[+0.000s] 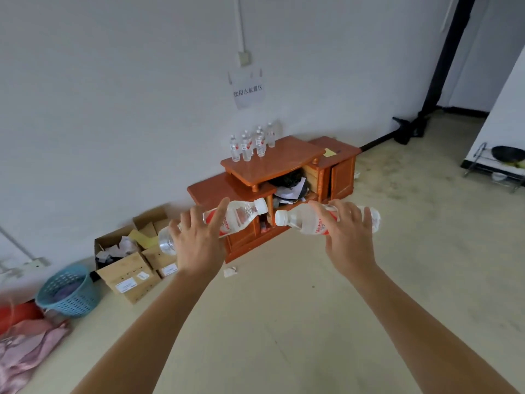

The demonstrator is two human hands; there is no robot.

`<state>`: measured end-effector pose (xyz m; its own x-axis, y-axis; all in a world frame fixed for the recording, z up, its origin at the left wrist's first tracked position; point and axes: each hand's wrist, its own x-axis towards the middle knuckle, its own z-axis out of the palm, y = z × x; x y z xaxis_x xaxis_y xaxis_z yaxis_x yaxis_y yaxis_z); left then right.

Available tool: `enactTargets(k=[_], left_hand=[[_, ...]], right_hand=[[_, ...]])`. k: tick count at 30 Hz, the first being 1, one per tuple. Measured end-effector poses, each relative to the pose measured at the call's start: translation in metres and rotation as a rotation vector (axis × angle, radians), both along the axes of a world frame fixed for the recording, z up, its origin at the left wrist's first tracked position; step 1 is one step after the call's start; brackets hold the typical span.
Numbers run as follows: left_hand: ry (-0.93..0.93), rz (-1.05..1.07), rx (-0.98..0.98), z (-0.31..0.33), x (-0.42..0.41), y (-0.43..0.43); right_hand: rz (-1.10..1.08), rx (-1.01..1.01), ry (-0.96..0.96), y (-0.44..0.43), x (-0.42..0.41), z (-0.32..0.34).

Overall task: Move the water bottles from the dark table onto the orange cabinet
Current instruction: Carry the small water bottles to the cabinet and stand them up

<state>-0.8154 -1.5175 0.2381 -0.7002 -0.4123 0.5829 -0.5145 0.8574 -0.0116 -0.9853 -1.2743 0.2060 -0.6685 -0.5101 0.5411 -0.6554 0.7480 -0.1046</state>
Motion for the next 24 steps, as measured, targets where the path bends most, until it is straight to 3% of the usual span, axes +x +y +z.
enactTargets(k=[6, 14, 24], left_hand=[[0.029, -0.007, 0.011, -0.020, -0.121, -0.082], [-0.012, -0.067, 0.076, -0.012, -0.347, -0.197], [-0.053, -0.198, 0.053, -0.024, -0.630, -0.250]], right_hand=[[0.025, -0.019, -0.006, -0.083, -0.122, -0.009], [-0.027, 0.000, 0.112, -0.196, -0.327, 0.008], [-0.201, -0.014, 0.125, -0.220, -0.572, -0.003]])
